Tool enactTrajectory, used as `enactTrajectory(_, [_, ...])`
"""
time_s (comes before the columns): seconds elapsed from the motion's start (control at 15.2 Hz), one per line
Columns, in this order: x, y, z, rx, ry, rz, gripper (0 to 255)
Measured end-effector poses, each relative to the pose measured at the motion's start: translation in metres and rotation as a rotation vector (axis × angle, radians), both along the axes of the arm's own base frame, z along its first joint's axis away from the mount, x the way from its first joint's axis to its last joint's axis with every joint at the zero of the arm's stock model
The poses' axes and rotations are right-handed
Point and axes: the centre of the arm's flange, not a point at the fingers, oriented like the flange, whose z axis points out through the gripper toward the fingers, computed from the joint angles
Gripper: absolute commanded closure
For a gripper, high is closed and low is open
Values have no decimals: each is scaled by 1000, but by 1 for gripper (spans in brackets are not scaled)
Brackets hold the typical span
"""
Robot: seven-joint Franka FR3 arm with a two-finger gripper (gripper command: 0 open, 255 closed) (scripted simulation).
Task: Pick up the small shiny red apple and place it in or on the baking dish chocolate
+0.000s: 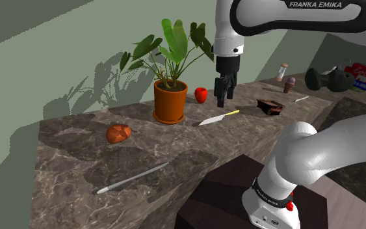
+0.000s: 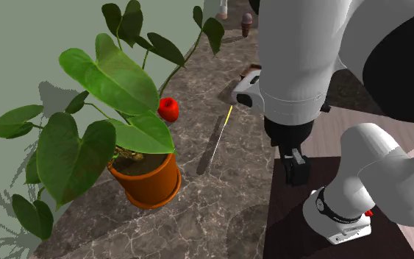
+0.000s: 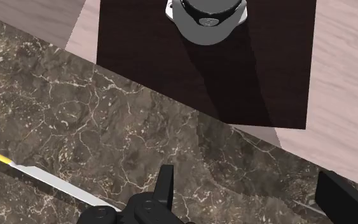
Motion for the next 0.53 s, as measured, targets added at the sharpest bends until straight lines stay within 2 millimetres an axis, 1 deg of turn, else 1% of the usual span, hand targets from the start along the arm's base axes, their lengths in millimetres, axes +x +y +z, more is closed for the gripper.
enactTrajectory(0.07, [0, 0, 0, 0, 0, 0, 0])
enactTrajectory(0.13, [4, -3, -2, -1, 0, -1, 0])
enactTrajectory(0.33, [22, -29, -16, -9, 3, -8, 0])
enactTrajectory(0.4, [32, -36, -18, -12, 3, -10, 0])
enactTrajectory(0.53, [48, -55, -28, -18, 5, -15, 0])
